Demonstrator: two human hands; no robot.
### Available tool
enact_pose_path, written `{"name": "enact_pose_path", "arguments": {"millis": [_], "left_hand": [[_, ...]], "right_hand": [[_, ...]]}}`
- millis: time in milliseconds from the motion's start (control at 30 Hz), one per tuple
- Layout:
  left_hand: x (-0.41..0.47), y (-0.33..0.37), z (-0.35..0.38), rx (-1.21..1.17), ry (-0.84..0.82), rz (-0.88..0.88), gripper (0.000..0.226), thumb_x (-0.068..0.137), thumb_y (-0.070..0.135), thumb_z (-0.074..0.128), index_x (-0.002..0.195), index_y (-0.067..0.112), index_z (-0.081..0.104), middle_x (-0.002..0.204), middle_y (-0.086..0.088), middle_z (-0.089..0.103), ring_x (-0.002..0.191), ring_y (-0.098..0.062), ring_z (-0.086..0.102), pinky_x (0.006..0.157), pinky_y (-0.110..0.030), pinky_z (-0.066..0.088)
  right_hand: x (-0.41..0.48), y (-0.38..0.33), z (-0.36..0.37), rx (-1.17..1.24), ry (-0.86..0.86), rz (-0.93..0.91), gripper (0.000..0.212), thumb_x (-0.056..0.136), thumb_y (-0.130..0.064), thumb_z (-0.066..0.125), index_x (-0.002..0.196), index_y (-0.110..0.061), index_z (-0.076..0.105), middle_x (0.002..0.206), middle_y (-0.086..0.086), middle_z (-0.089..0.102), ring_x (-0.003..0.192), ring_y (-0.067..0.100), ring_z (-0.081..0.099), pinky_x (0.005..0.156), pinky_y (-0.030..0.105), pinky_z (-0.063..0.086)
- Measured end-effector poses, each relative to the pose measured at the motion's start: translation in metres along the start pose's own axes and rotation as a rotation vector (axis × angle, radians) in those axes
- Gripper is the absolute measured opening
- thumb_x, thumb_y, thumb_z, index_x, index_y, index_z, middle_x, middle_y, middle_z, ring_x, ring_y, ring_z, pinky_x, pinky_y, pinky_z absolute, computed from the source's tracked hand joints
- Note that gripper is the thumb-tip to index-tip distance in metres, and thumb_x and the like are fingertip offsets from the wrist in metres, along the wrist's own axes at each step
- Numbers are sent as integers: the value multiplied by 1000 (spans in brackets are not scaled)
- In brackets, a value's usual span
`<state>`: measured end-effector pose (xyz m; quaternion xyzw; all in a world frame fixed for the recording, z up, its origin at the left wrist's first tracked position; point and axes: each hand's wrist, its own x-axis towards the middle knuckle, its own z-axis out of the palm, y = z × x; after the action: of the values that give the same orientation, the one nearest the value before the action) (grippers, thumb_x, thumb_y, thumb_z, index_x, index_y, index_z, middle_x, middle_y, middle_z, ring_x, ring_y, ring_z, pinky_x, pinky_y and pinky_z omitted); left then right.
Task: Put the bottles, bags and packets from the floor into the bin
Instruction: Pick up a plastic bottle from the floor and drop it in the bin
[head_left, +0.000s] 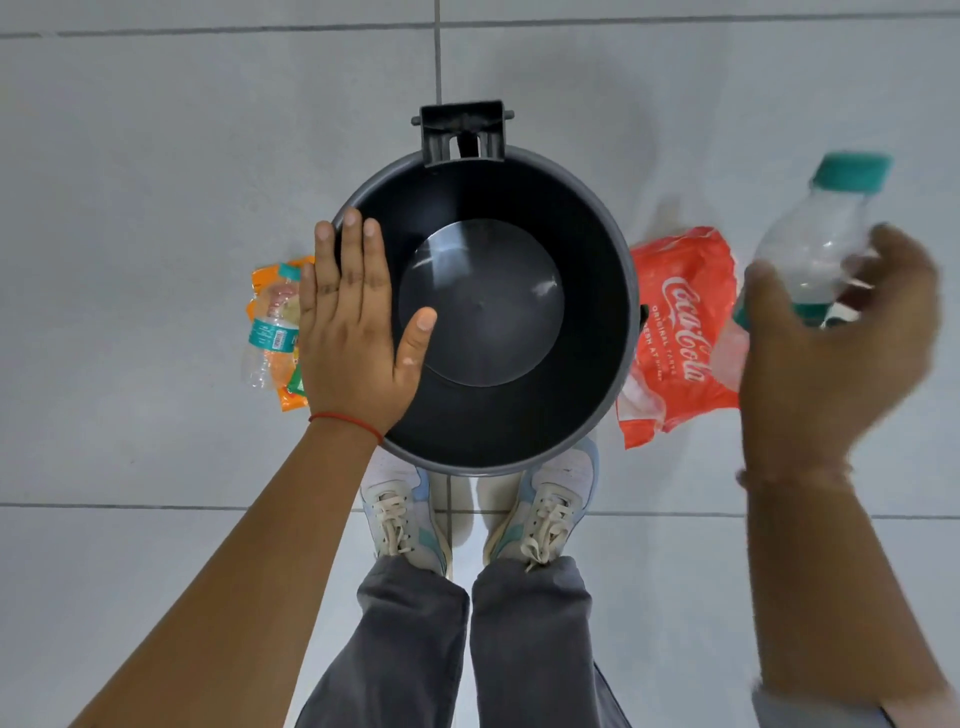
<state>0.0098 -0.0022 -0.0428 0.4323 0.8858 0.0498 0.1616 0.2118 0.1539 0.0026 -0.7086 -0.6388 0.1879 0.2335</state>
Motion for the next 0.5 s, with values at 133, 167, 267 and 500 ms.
{"name": "enact_pose_path", "arguments": {"millis": [133,167,267,500], "left_hand": [[-1,-3,-3,-26,-8,-1,74,90,57,3,143,6,13,153,-16,17,141,-30,6,115,-33,-3],[-2,-3,-3,-27,-6,-3,74,91,57,4,143,6,12,153,-17,17,141,-28,4,114,-30,-6],[-4,-4,-4,-43,2,-11,77,90,58,3,143,3,13,152,-19,17,140,-27,3,115,-34,-2],[-4,-9,2,16,7,-3,78,88,58,-3,143,5,13,152,-18,19,141,-31,10,115,-38,3]], "right_hand": [[-34,-75,-15,273,-315,-126,45,69,-39,74,107,-26,53,94,-14,60,83,7,61,70,19,50],[-43,-83,0,228,-461,-146,41,71,-37,74,103,-27,52,93,-14,59,84,9,60,70,18,47],[-65,-79,71,-169,-825,-170,47,80,-31,70,115,-11,46,113,9,59,103,26,57,79,31,45],[-85,-29,174,-434,-922,-5,41,90,-15,58,123,-3,38,126,20,52,117,36,50,90,39,46]]}}
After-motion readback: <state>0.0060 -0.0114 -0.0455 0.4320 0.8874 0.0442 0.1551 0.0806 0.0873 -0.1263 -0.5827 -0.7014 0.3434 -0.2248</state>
